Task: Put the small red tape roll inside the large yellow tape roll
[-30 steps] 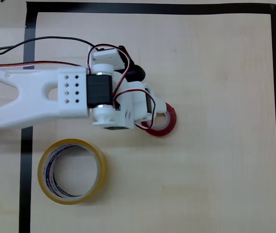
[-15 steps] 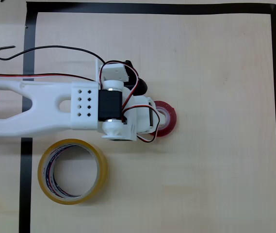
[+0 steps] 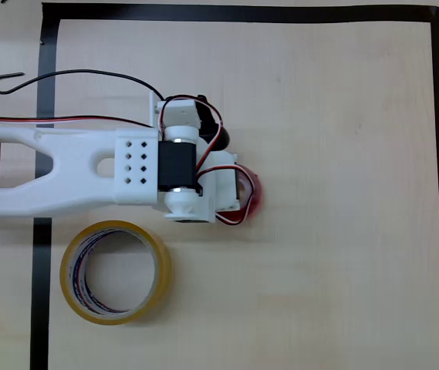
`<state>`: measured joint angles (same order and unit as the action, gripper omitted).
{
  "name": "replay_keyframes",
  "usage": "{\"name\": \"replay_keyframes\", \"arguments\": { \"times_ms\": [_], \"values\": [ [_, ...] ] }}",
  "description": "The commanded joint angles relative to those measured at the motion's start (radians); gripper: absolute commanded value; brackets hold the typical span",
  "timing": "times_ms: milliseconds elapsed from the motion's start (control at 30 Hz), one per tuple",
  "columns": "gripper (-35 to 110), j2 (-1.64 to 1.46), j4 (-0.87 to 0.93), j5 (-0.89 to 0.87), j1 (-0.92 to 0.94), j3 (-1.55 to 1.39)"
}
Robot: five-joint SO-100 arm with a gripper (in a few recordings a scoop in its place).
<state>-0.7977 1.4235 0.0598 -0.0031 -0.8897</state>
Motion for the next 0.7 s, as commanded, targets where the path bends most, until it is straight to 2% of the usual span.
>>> {"name": "replay_keyframes", "arguments": {
  "times_ms": [0,167,333,667],
  "values": [
    [0,-0.198,0.146,0.02,-0.032,0.166],
    [0,-0.376,0.244,0.038,-0.014,0.193],
    [0,-0.499,0.327,0.051,0.095,0.146],
    [0,-0.991,0.058,0.103,0.298,-0.635]
  ]
}}
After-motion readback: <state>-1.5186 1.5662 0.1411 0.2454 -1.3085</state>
